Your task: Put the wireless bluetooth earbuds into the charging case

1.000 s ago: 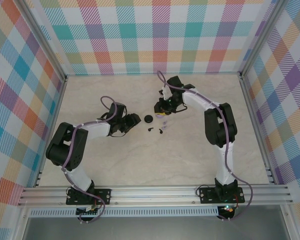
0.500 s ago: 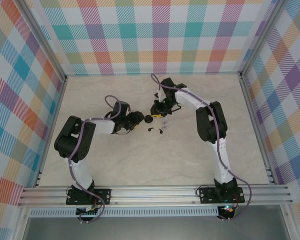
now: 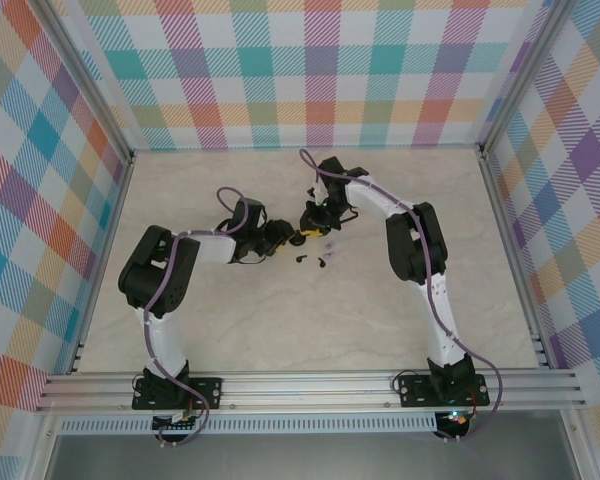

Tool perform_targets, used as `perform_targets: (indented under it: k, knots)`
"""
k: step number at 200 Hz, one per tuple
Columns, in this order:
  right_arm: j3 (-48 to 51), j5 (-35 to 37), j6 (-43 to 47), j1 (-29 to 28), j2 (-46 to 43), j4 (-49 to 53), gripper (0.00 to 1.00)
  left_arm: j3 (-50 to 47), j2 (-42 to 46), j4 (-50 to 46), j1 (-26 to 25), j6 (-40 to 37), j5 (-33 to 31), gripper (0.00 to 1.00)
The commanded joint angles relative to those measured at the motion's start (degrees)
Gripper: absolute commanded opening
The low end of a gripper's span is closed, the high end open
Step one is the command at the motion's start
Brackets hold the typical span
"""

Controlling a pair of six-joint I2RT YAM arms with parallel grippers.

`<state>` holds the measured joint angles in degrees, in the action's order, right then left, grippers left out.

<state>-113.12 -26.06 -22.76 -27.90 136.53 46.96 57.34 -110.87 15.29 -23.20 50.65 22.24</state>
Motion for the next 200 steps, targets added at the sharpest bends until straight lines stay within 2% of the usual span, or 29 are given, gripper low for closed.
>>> perform_targets:
  k: [1,125,167,200]
  knots:
    - [-1.54,0.31,-1.38,-0.45,1.11,1.47,0.18,1.16,-2.23,0.61,-1.14,1.26,1.56,0.45]
    - [-1.15,-2.37,-2.53,-0.4,2.24,0.88,0.15,2.47,-4.97,2.87,-1.76,3.22,3.77,0.39]
    - [-1.05,-2.44,-3.15,-0.4,1.9,0.8,0.15,2.35,-3.63,-1.79,-1.98,2.15,0.83,0.43]
    - [-1.05,-3.07,-3.44,-0.4,1.72,0.62,0.15,2.08,-3.56,-2.13,-2.49,2.14,1.36,0.46]
